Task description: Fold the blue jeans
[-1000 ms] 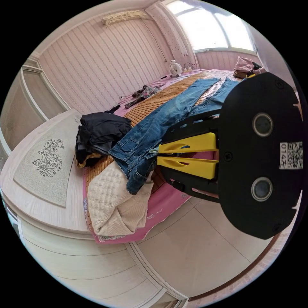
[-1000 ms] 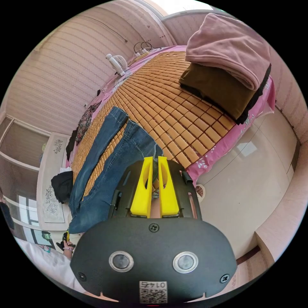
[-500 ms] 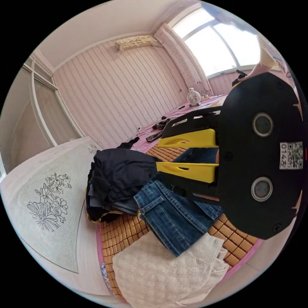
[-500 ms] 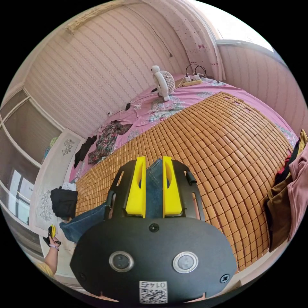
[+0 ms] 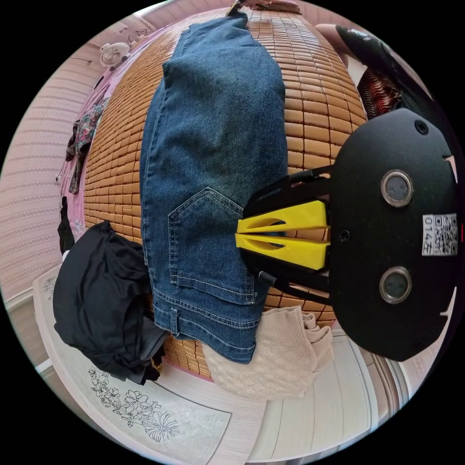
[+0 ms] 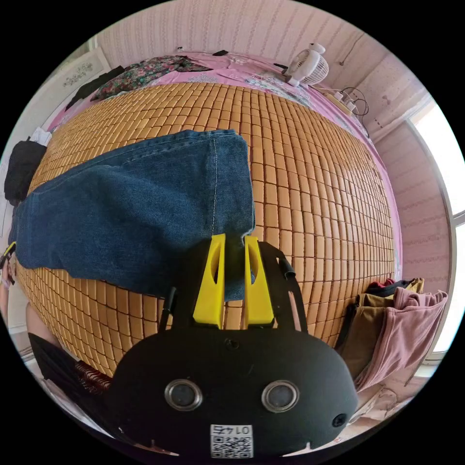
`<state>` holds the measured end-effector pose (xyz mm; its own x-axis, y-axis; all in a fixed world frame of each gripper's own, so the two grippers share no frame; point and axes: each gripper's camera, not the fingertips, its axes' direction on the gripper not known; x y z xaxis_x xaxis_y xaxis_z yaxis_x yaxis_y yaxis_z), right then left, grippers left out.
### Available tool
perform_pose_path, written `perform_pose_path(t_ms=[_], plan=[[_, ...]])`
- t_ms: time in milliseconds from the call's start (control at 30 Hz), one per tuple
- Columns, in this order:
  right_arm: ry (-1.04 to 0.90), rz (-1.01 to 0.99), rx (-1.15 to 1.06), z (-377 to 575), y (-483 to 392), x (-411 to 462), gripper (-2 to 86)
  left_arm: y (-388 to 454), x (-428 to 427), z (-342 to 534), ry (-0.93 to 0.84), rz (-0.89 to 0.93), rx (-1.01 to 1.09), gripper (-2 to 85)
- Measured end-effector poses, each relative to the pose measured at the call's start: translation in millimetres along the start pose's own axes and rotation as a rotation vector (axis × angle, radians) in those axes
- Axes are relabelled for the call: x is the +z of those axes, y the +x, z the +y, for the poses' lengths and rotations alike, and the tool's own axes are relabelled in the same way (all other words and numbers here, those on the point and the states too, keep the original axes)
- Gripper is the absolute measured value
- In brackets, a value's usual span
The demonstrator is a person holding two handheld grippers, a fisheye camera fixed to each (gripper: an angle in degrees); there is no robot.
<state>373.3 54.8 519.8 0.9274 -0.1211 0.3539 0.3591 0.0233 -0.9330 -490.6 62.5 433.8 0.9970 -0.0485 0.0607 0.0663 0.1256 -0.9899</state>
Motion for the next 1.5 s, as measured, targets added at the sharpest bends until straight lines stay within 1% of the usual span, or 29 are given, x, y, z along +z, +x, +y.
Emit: perform_pose_path(t_ms=[67, 167, 200, 267, 333, 433, 467, 500, 533, 567, 600, 633, 700, 733, 800, 867, 933, 1000, 1067, 1167, 1333, 1467, 1500], plan=[[-0.035, 0.034, -0.054, 15.7, -9.5, -3.5, 3.2, 5.3, 5.2, 3.9, -0.037, 0.010, 0.033, -0.5], [-0.100, 0.067, -0.136, 62.5, -31.3, -10.8, 2.4, 28.2, 12.3, 18.3, -0.076, -0.093, 0.143, -0.6], [-0.115, 0.068, -0.150, 87.4, -37.9, -14.5, 2.6, 35.0, 15.6, 24.7, -0.080, -0.113, 0.139, -0.6], [-0.125, 0.033, -0.114, 126.1, -39.4, -19.8, 2.8, 40.3, 17.9, 33.5, -0.056, -0.086, 0.092, -0.6], [-0.121, -0.066, 0.034, 169.2, -25.5, -27.4, 3.1, 47.8, 16.2, 44.2, 0.000, -0.054, 0.079, -0.5], [-0.100, -0.179, 0.160, 198.8, -3.4, -39.2, 4.3, 72.1, -6.2, 58.4, 0.117, 0.016, 0.118, -0.3], [-0.077, -0.196, 0.170, 201.5, 0.2, -42.7, 4.8, 87.6, -23.3, 62.5, 0.205, 0.047, 0.160, -0.2], [0.009, -0.225, 0.194, 205.4, 7.4, -51.8, 5.7, 106.5, -39.1, 64.5, 0.280, 0.081, 0.218, -0.1], [0.116, -0.245, 0.217, 206.1, 13.7, -59.8, 6.7, 118.2, -45.8, 64.6, 0.307, 0.100, 0.260, -0.1], [0.161, -0.252, 0.229, 204.7, 16.6, -62.2, 7.2, 144.8, -55.4, 62.9, 0.338, 0.144, 0.351, 0.0], [0.226, -0.268, 0.247, 198.8, 21.9, -62.8, 8.1, 174.9, -60.1, 60.1, 0.353, 0.203, 0.448, 1.3], [0.259, -0.284, 0.269, 189.7, 26.7, -58.9, 9.1, 190.0, -61.2, 58.6, 0.364, 0.233, 0.481, 2.0], [0.286, -0.282, 0.285, 175.0, 31.5, -49.2, 10.5, 250.1, -57.1, 50.6, 0.385, 0.373, 0.571, 4.7], [0.294, -0.252, 0.302, 167.3, 33.5, -40.9, 10.0, 265.6, -54.0, 47.6, 0.374, 0.411, 0.596, 5.4], [0.281, -0.225, 0.313, 159.3, 33.4, -23.4, 9.2, 327.0, -35.6, 34.5, 0.296, 0.506, 0.711, 8.0], [0.177, -0.243, 0.313, 153.3, 30.3, 0.7, 8.4, 368.7, -17.6, 25.6, 0.260, 0.494, 0.789, 10.1], [0.226, -0.269, 0.334, 163.8, 29.3, 5.8, 7.3, 404.4, 2.9, 16.2, 0.231, 0.446, 0.835, 10.5], [0.245, -0.274, 0.347, 173.7, 30.0, 7.0, 6.5, 444.4, 33.7, 6.8, 0.138, 0.385, 0.894, 11.1], [0.243, -0.271, 0.336, 184.4, 30.6, 5.4, 5.4, 465.2, 50.9, 4.0, 0.064, 0.337, 0.896, 11.5], [0.303, -0.286, 0.312, 208.2, 32.4, -6.2, 3.7, 478.1, 55.6, 8.1, 0.093, 0.315, 0.901, 12.3], [0.514, -0.312, 0.298, 261.2, 32.6, -55.1, 1.2, 486.4, 60.6, 13.1, 0.091, 0.340, 0.916, 6.0], [0.573, -0.263, 0.229, 284.0, 34.1, -97.3, 1.3, 489.0, 44.9, 19.3, 0.149, 0.347, 0.933, 0.4], [0.576, -0.253, 0.216, 285.6, 38.8, -109.5, 1.3, 489.9, 33.1, 21.1, 0.181, 0.332, 0.958, 0.8]])
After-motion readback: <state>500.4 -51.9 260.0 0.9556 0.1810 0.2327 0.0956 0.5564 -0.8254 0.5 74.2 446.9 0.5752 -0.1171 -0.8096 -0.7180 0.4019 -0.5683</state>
